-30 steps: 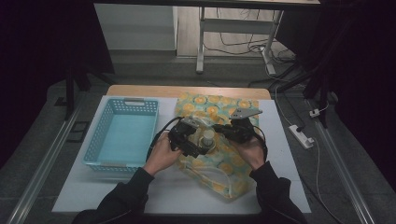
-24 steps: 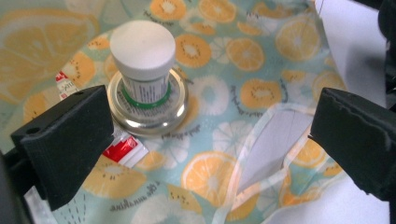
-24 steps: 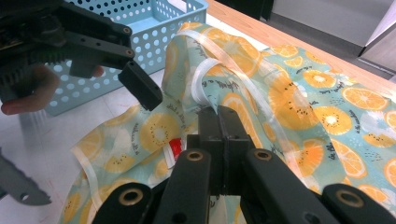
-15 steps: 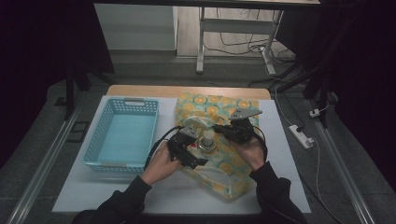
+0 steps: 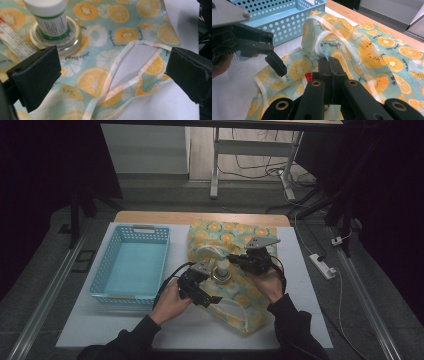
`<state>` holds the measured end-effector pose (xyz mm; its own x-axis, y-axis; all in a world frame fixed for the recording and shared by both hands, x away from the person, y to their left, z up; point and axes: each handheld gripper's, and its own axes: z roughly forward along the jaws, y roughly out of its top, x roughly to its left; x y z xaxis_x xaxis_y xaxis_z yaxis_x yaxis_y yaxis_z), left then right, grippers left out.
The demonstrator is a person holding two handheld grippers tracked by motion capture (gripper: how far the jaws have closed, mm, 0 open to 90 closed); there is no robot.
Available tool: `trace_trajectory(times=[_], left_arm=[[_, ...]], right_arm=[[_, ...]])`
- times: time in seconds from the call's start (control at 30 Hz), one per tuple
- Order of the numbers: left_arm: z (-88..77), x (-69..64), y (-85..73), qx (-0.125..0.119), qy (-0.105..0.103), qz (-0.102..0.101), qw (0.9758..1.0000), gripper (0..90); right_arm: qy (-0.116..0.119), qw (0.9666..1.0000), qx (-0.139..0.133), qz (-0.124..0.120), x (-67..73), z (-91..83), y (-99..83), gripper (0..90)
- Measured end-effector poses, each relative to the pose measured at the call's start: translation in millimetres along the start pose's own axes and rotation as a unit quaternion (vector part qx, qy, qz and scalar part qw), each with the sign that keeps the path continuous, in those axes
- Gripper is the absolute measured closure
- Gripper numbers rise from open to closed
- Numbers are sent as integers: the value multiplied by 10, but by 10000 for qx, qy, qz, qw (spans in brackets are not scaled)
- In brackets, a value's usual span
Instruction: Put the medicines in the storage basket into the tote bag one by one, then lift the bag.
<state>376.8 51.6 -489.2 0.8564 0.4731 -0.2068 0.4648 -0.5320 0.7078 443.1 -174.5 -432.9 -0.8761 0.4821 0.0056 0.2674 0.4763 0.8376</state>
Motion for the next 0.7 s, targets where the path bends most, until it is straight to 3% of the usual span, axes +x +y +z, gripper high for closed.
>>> trace_trajectory(times=[0.17, 0.53, 0.7], left_arm=[[59, -16, -37, 121, 57, 53, 9999, 4], [191, 21, -88, 338, 160, -33, 9993, 24], [278, 26, -96, 446, 189, 84, 9988, 27]], right_arm=[[2, 10000, 11, 1, 4, 7, -5, 900], [24, 10000, 50, -8, 13, 27, -14, 900], [22, 10000, 76, -21, 18, 44, -19, 900]])
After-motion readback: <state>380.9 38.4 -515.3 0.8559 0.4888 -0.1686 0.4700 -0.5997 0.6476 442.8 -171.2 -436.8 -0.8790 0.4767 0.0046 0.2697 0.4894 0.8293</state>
